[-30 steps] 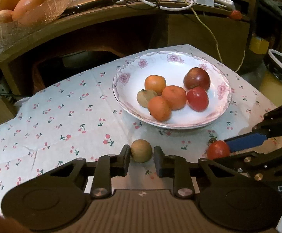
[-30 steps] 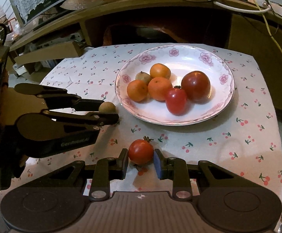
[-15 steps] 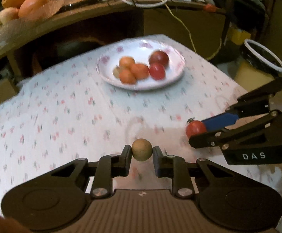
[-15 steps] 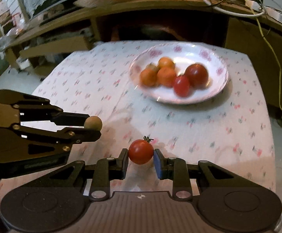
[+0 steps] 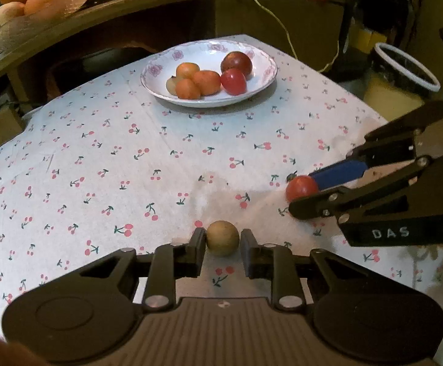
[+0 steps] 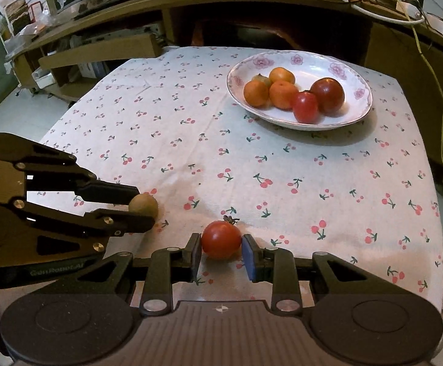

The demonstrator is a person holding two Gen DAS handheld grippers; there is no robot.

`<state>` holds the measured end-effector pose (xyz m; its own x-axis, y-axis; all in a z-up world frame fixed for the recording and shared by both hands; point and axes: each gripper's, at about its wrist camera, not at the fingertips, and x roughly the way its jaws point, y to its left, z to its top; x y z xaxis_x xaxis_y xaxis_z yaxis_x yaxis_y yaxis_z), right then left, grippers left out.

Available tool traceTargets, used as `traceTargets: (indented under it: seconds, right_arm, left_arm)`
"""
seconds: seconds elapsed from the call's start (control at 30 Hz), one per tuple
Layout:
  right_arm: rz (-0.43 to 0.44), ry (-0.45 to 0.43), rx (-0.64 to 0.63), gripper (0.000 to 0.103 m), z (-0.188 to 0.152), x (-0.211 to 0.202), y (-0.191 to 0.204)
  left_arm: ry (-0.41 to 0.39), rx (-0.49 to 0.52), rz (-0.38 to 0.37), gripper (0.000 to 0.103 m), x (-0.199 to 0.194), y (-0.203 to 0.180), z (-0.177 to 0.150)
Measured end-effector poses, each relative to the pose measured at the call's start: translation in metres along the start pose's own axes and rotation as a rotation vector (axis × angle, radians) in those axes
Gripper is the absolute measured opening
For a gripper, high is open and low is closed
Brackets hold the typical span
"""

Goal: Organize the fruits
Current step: 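Carry the kiwi and the tomato toward the white plate with both tools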

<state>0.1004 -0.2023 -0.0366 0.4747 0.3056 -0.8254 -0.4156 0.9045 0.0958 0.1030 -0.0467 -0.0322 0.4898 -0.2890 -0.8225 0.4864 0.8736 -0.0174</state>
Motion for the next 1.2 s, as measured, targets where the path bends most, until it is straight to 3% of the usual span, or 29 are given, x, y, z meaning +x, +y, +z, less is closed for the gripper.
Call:
traceTargets:
  seconds: [0.2,1.1,1.2]
  right_arm:
    - [0.0,-0.004,-0.006,0.04,-0.0009,-0.001,-0.0033]
    - [0.02,0.016,-0.008,0.039,-0.0009,-0.0005,-0.0016]
    - [0.016,0.019,-0.015,0.04,-0.0001,0.0001,0.0006]
  left_arm:
    - [0.007,0.008,0.0,0.039,0.0018,-0.0002,-0.0029]
    - [0.017,-0.007,0.038,0.04,0.0066,0.0007,0.0038]
    - [0.016,-0.001,0.041,0.035,0.0071,-0.0013,0.005]
